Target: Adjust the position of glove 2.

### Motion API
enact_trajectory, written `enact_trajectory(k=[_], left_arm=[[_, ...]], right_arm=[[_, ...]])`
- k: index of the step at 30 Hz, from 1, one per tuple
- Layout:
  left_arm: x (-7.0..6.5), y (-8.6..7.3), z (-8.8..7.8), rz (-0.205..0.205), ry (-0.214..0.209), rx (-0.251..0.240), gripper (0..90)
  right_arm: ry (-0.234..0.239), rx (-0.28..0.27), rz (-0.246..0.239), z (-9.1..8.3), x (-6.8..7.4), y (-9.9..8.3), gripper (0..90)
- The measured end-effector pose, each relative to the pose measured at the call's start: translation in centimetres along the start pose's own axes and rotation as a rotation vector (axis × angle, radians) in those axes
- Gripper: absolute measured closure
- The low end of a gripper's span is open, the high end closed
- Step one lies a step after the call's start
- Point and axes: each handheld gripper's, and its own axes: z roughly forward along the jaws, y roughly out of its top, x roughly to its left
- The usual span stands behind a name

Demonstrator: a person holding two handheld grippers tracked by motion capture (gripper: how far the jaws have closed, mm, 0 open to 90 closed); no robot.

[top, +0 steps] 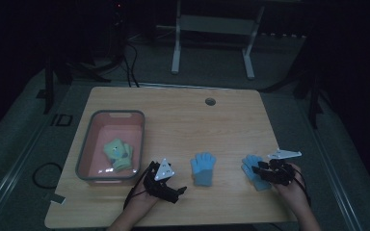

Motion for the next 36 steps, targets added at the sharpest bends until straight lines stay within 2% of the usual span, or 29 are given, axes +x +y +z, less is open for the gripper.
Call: enact_trajectory(k=[5, 9, 12, 16, 18, 20, 25, 31, 36], left_arm=[[-0.1, 0.0, 0.0, 0.003, 0.001, 0.000, 0.8], [0.0, 0.0, 0.0, 0.004, 0.002, 0.003, 0.8], [0.0, 0.0, 0.0, 0.003, 0.002, 0.002, 0.8], [0.0, 0.0, 0.0, 0.002, 0.001, 0.001, 0.8], [0.0, 0.0, 0.0, 0.005, 0.003, 0.003, 0.8], [0.0, 0.0, 0.0, 0.003, 0.002, 0.001, 0.8], [0.0, 0.0, 0.0, 0.002, 0.004, 0.002, 0.8], [0.0, 0.0, 0.0, 0.002, 0.005, 0.002, 0.8], [-0.1, 0.1, -0.1, 0.009, 0.006, 0.003, 0.8]], right_arm=[[-0.018, 0.043, -0.003, 0.8, -0.3, -0.9, 60.4], [-0.033, 0.037, -0.017, 1.1, -0.1, -1.2, 61.7], [-0.036, 0.032, -0.008, 1.1, 0.0, -1.2, 66.5], [-0.048, 0.023, -0.016, 1.2, 0.6, -1.2, 79.0], [-0.059, 0.024, -0.009, 1.2, 0.9, -1.2, 82.3], [-0.074, 0.023, 0.005, 1.3, 1.0, -1.1, 84.1], [-0.134, 0.005, 0.085, 0.9, 1.8, -0.4, 85.4], [-0.157, -0.052, 0.160, -0.5, 3.4, 1.6, 85.6], [-0.174, -0.059, 0.216, -0.4, 5.2, 3.4, 85.7]])
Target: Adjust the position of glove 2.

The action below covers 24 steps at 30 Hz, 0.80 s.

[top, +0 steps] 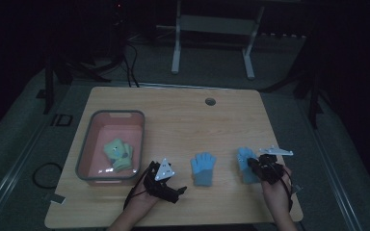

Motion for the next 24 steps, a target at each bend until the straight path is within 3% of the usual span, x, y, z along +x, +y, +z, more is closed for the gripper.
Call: enact_trajectory(k=[4, 12, 21, 24], left_arm=[[0.0, 0.0, -0.1, 0.001, 0.001, -0.002, 0.8], [-0.3, 0.2, -0.4, 0.006, 0.015, -0.020, 0.8], [-0.3, 0.1, -0.4, 0.008, 0.008, -0.018, 0.8], [-0.3, 0.2, -0.4, 0.008, 0.007, -0.017, 0.8]], right_arm=[[0.002, -0.005, 0.033, 0.0, 1.7, 0.5, 85.7], [-0.011, 0.019, 0.039, 1.7, 3.8, -0.2, 85.5], [-0.032, 0.084, 0.040, 4.3, 3.7, -1.8, 78.9], [-0.034, 0.077, 0.031, 4.4, 3.7, -1.8, 77.0]])
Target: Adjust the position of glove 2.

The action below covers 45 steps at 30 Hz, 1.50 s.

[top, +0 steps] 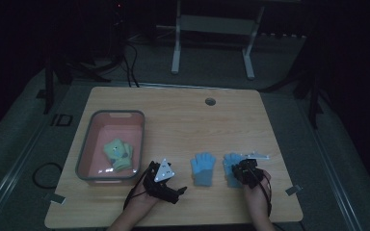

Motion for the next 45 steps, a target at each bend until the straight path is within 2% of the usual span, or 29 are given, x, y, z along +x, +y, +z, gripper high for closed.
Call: enact_trajectory(k=[2, 4, 5, 7, 9, 10, 11, 13, 16, 19, 22, 24, 28, 30, 34, 38, 40, 45], left_arm=[[0.0, 0.0, 0.0, 0.002, 0.000, 0.001, 0.8], [0.0, 0.0, 0.0, 0.001, 0.003, -0.002, 0.8], [0.0, 0.0, 0.0, 0.000, 0.001, -0.003, 0.8], [0.0, 0.0, 0.0, -0.003, -0.003, -0.006, 0.8], [0.1, -0.1, 0.0, -0.002, -0.003, 0.000, 0.8], [0.1, -0.1, 0.1, -0.003, -0.004, 0.000, 0.8], [0.1, -0.1, 0.1, -0.002, -0.004, 0.000, 0.8], [0.1, 0.0, 0.2, -0.002, -0.003, 0.000, 0.8], [0.0, 0.0, 0.2, 0.000, -0.004, 0.004, 0.8], [0.0, 0.0, 0.2, -0.003, -0.001, 0.001, 0.8], [0.1, -0.1, 0.0, -0.003, 0.001, -0.002, 0.8], [0.1, -0.1, 0.0, -0.004, 0.002, -0.003, 0.8], [0.2, -0.1, -0.1, 0.000, 0.004, -0.003, 0.8], [0.2, -0.2, -0.1, -0.007, 0.001, -0.005, 0.8], [0.4, -0.3, 0.0, -0.004, 0.002, 0.001, 0.8], [0.4, -0.3, 0.1, -0.005, 0.002, 0.005, 0.8], [0.4, -0.3, 0.1, -0.006, 0.004, 0.005, 0.8], [0.3, -0.3, 0.2, 0.001, 0.000, 0.010, 0.8]], right_arm=[[0.008, -0.003, -0.011, -0.1, -0.1, 0.1, 74.7], [-0.010, -0.022, -0.057, -0.5, -0.3, 0.2, 71.8], [0.001, -0.028, -0.078, -0.7, -0.4, 0.3, 70.7], [0.052, -0.048, -0.136, -1.2, -1.1, 0.4, 69.0], [0.070, -0.044, -0.185, -1.6, -1.8, 0.5, 66.8], [0.111, -0.040, -0.206, -1.7, -2.3, 0.6, 66.9], [0.149, -0.051, -0.222, -1.9, -2.8, 0.7, 66.8], [0.167, -0.036, -0.257, -2.1, -3.5, 0.9, 65.3], [0.246, -0.041, -0.285, -2.4, -4.3, 1.3, 64.5], [0.278, -0.035, -0.337, -2.3, -4.3, 1.5, 63.4], [0.273, -0.018, -0.383, -1.8, -4.1, 1.5, 62.1], [0.289, -0.013, -0.379, -1.4, -4.1, 1.3, 61.7], [0.277, -0.002, -0.379, -0.4, -4.0, 0.5, 58.9], [0.271, 0.006, -0.389, -0.1, -4.0, 0.0, 61.7], [0.272, -0.033, -0.379, 0.0, -4.1, -0.6, 65.0], [0.248, -0.027, -0.391, -0.2, -3.6, -0.7, 78.1], [0.237, -0.021, -0.399, -0.3, -3.3, -0.7, 81.5], [0.222, 0.001, -0.343, -0.3, -3.1, -0.5, 83.8]])
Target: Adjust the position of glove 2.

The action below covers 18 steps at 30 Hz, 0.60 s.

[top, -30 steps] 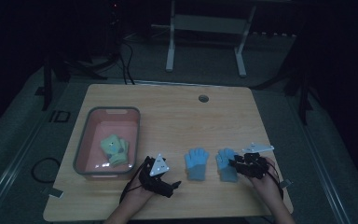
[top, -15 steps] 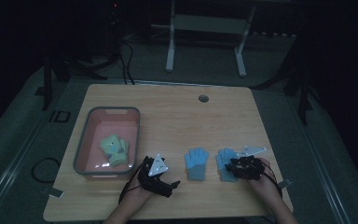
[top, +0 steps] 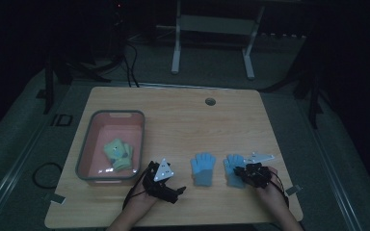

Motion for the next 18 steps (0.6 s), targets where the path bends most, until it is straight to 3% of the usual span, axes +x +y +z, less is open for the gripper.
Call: enact_trajectory(k=[5, 7, 11, 18], left_arm=[[0.0, 0.0, 0.0, 0.002, 0.000, 0.000, 0.8], [0.0, 0.0, 0.0, 0.000, -0.002, -0.001, 0.8], [0.0, 0.1, 0.0, 0.004, -0.002, 0.000, 0.8], [0.0, 0.1, -0.1, 0.006, 0.000, -0.003, 0.8]], right_arm=[[-0.024, -0.006, 0.034, -0.2, 0.3, 0.4, 85.2], [-0.044, -0.034, 0.053, -1.1, 0.3, 1.4, 85.5], [-0.059, -0.088, 0.040, -2.8, 0.7, 3.3, 85.5], [-0.026, -0.152, 0.017, -4.5, 2.2, 6.6, 85.4]])
